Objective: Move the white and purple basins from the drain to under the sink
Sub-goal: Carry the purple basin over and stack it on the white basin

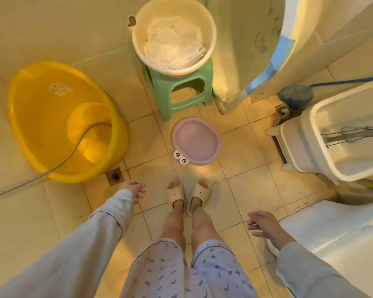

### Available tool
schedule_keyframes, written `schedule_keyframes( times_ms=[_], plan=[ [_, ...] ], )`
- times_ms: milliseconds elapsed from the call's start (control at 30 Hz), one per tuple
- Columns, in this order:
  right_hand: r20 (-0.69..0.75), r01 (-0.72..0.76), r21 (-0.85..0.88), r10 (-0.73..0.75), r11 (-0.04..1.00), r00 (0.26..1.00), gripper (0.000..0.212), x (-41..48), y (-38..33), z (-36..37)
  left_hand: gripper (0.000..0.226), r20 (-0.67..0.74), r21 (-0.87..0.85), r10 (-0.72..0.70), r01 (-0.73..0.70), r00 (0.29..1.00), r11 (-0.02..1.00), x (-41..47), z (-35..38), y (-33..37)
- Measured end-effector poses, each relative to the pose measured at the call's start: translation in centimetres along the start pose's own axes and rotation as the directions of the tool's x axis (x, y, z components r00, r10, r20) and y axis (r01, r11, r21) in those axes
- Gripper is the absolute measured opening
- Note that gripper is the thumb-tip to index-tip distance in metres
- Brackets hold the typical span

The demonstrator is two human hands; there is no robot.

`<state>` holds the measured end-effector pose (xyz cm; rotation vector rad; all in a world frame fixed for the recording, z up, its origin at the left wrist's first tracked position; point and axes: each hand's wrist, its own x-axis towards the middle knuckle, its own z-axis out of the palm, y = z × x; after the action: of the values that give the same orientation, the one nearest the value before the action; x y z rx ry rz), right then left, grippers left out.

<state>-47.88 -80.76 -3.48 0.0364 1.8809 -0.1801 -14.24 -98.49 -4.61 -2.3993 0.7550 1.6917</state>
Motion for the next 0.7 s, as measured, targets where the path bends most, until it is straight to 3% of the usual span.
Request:
schedule_keyframes(
  times_ms=[167, 433, 567, 700],
  plan=[
    [0.008, -0.016, -0.063, 0.016, 0.998, 1.0, 0.023, 7.6, -4.0, 1.1, 0.014, 0.051, 0.085, -0.048, 0.044, 0.998, 0.995, 6.1, 3.9, 1.8],
    [0.0, 0.056, -0.046, -0.056, 0.997, 0.998, 0.026, 26.3, -11.1, 4.5, 0.013, 0.029, 0.287, 0.045, -0.052, 0.999, 0.957, 23.7, 12.8, 6.1],
    [0.003, 0.094, -0.189, -0.095, 0.978, 0.996, 0.031, 37.4, -13.3, 7.5, 0.036, -0.022, 0.487, 0.185, -0.151, 0.982, 0.86, 34.1, 17.8, 8.5],
    [-0.033, 0.118, -0.446, -0.149, 0.887, 0.988, 0.057, 46.9, -14.8, 9.8, 0.042, -0.091, 0.61, 0.247, -0.142, 0.965, 0.78, 42.8, 21.6, 11.4]
  ],
)
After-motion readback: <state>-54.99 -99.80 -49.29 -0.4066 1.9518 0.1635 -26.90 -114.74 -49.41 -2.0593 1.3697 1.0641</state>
